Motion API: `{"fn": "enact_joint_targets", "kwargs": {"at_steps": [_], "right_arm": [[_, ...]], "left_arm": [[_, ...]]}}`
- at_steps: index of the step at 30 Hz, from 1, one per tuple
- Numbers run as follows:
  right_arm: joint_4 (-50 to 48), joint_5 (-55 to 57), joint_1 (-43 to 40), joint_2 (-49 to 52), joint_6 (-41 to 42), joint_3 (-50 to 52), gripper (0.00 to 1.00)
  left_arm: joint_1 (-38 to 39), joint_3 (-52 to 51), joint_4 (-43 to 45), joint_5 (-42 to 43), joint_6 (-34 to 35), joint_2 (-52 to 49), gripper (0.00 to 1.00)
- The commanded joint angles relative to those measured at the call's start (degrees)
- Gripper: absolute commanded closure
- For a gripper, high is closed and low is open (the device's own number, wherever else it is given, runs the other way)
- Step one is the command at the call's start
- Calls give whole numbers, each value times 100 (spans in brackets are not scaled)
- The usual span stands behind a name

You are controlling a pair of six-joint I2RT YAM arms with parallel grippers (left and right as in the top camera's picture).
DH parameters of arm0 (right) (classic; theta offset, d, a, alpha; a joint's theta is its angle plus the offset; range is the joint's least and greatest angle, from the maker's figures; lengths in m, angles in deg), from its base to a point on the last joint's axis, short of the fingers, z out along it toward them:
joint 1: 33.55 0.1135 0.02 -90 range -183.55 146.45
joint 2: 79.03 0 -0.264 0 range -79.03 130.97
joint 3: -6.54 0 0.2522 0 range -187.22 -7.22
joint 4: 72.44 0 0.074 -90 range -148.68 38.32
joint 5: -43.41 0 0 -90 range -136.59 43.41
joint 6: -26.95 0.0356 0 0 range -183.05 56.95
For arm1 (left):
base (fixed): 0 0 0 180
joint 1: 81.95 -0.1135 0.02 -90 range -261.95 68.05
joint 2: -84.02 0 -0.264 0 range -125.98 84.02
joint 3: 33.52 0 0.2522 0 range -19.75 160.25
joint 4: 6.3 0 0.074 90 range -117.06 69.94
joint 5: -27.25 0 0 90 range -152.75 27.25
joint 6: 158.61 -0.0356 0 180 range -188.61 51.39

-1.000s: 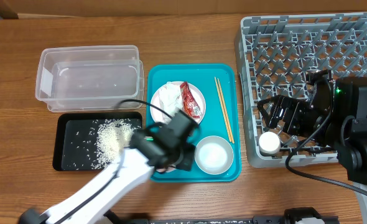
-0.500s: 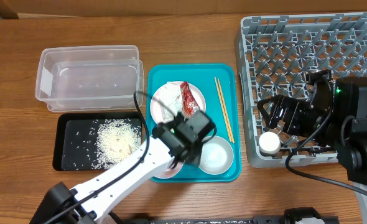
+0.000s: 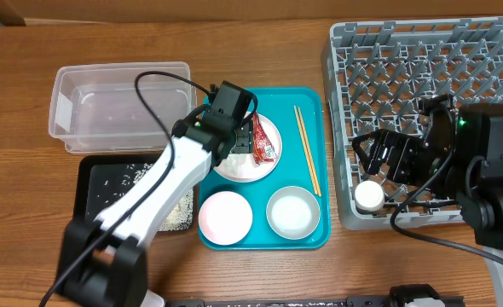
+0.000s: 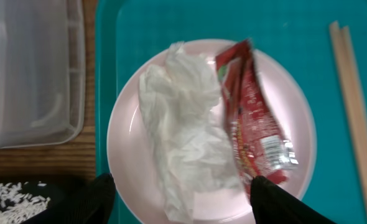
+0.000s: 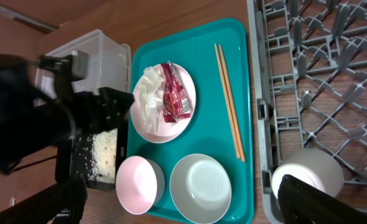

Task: Sort waste into correct bins and load items into the dishwasher
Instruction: 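Grasp the white tissue on the plate with the left gripper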

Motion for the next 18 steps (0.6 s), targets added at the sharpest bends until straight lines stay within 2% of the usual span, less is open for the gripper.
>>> {"fn": "enact_joint_targets", "kwargs": {"at_steps": [1, 4, 12, 14, 16, 18], "right_arm": [[-20, -35, -7, 61, -31, -52, 0], [-7, -35, -7, 127, -33, -52, 0], [46, -35, -7, 251, -33, -52, 0], [39, -37, -7, 249, -33, -52, 0], [66, -52, -7, 249, -33, -52, 0], [109, -122, -7, 238, -35, -52, 0]], "left_arm": [[-50, 22, 85, 238, -245, -501, 28], [-48, 22, 203, 245, -240, -868, 30], [-55, 37, 214, 229, -229, -1156, 57], [-70, 39, 195, 243, -223, -1156, 57], [-81, 31, 142, 269, -223, -1163, 47], [-81, 7, 157, 136, -223, -1211, 44]]}}
